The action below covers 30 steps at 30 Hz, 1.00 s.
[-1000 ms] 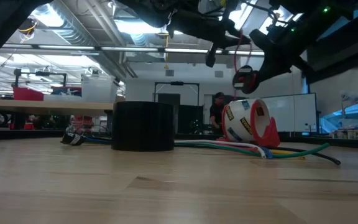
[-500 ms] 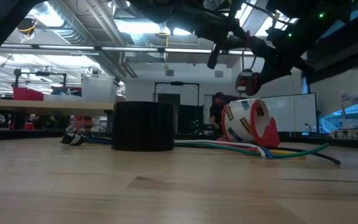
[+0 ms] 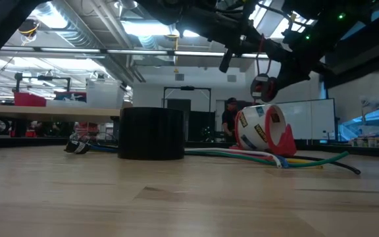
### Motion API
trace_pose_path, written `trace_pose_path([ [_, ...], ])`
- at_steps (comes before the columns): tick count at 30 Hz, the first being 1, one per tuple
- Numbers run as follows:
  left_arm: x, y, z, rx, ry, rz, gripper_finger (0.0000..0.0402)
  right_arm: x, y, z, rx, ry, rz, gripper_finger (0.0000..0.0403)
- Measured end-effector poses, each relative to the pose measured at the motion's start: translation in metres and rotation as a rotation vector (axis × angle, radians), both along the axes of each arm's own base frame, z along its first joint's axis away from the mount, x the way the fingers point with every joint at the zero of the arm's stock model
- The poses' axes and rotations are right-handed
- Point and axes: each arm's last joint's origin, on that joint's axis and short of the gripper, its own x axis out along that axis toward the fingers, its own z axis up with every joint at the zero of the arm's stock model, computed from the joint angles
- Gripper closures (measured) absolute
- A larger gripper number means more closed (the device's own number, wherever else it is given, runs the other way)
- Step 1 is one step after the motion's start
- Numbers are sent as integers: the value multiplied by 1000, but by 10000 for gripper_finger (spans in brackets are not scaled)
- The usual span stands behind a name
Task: Coil cords
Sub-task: Coil the red wire on the black spool
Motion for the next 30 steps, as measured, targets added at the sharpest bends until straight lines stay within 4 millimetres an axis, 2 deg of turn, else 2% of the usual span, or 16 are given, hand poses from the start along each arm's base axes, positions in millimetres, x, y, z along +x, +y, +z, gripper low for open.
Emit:
trace_pose_path([
  [6,-3,14,9,48,-66,19,395,0,0,0,5,-2,4,402],
  [11,-5,17,9,194,-72,-154,385,0,0,0,7,2,10,402],
  [17,-5,9,3,369,-25,-291,326,0,1,0,16,9,25,402],
  [23,-6,-6,-3,471,44,-372,260,0,1,-1,19,16,32,402],
  [30,-5,-14,-3,539,50,-407,247,2,1,8,14,5,32,402],
])
